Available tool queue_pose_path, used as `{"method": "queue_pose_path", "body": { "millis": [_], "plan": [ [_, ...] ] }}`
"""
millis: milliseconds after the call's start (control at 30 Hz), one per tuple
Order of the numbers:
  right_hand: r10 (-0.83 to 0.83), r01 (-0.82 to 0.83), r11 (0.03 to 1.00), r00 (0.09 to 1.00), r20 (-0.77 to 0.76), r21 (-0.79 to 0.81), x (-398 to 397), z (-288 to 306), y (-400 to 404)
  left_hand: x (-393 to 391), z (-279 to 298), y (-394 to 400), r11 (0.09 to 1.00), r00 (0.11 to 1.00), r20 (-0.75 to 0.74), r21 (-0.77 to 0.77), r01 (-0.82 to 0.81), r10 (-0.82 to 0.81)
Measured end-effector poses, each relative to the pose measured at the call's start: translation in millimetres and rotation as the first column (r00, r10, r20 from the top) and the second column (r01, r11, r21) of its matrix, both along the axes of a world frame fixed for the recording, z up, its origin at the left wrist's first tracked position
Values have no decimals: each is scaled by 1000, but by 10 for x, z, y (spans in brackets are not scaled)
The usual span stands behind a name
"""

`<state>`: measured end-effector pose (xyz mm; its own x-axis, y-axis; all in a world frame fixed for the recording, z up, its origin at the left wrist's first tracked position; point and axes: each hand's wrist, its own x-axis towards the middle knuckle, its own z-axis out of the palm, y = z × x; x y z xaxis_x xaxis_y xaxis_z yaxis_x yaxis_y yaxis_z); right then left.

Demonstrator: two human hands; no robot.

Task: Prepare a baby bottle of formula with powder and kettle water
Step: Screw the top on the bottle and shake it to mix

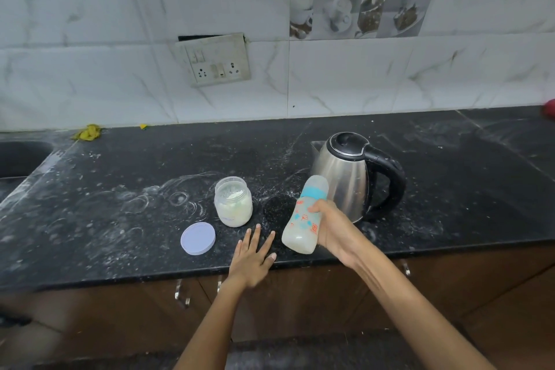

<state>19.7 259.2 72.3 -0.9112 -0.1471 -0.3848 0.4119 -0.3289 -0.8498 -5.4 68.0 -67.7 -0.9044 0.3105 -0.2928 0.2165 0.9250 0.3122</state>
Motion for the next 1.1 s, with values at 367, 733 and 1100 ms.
{"method": "queue_pose_path", "body": {
  "millis": [367,733,1100],
  "plan": [
    [61,-25,994,937,-343,108,125,-148,-105,6,48,10,1000,1000,9,22,-15,14],
    [-169,154,986,927,-336,-71,63,-71,81,-17,-15,24,1000,1000,4,-2,-1,1],
    [-209,188,977,936,-284,-101,126,-42,63,-9,7,22,1000,1000,17,2,-8,8]
  ]
}}
